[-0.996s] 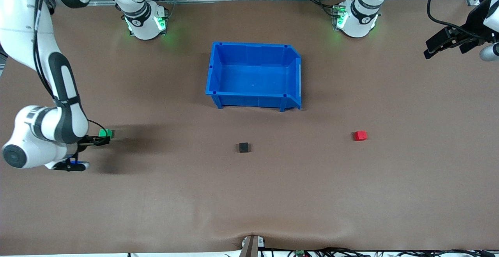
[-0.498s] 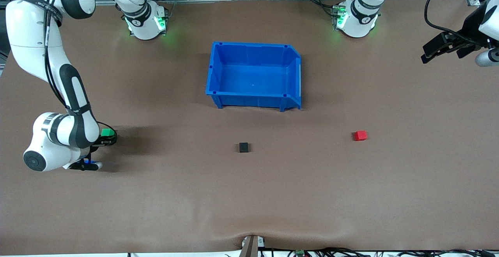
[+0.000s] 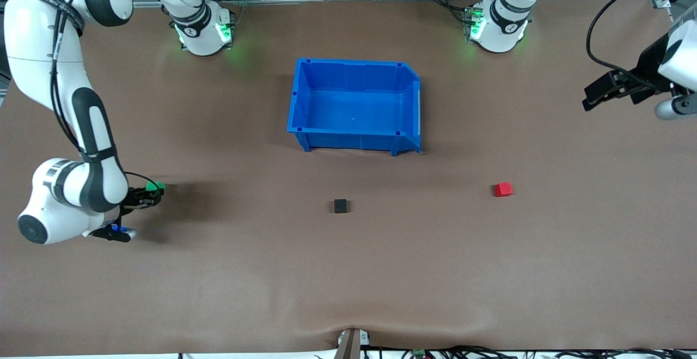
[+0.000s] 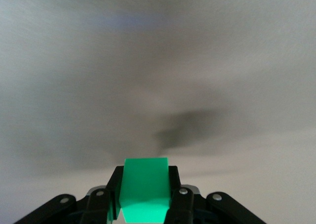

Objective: Attach green and red cubes to black cube
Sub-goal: 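Carry the green cube to the black cube while the left gripper reaches the red cube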

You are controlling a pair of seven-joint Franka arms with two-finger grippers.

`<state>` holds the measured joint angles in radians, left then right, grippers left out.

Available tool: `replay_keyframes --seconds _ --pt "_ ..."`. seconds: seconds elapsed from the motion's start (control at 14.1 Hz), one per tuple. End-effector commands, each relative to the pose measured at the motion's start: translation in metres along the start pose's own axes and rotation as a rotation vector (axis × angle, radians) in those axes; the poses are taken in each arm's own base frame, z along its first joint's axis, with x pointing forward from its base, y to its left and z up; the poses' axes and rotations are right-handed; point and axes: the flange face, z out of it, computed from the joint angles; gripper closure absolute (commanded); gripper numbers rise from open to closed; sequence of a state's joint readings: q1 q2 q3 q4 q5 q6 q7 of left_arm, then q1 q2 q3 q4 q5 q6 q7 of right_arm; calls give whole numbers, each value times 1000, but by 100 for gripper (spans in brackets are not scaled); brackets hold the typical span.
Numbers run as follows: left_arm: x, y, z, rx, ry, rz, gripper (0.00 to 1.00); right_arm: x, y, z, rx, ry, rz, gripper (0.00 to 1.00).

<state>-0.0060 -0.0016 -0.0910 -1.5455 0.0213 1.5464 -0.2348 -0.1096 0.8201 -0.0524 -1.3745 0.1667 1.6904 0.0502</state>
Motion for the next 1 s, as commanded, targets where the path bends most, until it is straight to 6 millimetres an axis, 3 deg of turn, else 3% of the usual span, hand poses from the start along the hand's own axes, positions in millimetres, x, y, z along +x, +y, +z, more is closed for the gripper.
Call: replay_keyframes --seconds 0.0,0.28,0.5,0.64,0.78,0.92 --pt "13 3 9 10 20 9 0 -5 -42 -21 92 1 180 100" --pt "32 3 45 14 -16 7 0 -27 -144 -11 161 -56 447 100" --pt "42 -2 68 27 -45 0 0 -41 -198 -14 257 -116 680 100" --pt "44 2 82 36 -63 5 0 -40 -238 -13 345 -53 855 100" --pt "47 0 102 50 -93 1 0 -62 -305 3 371 -8 931 100" --pt "52 0 130 54 -134 -1 0 -72 -343 21 427 40 1030 100"
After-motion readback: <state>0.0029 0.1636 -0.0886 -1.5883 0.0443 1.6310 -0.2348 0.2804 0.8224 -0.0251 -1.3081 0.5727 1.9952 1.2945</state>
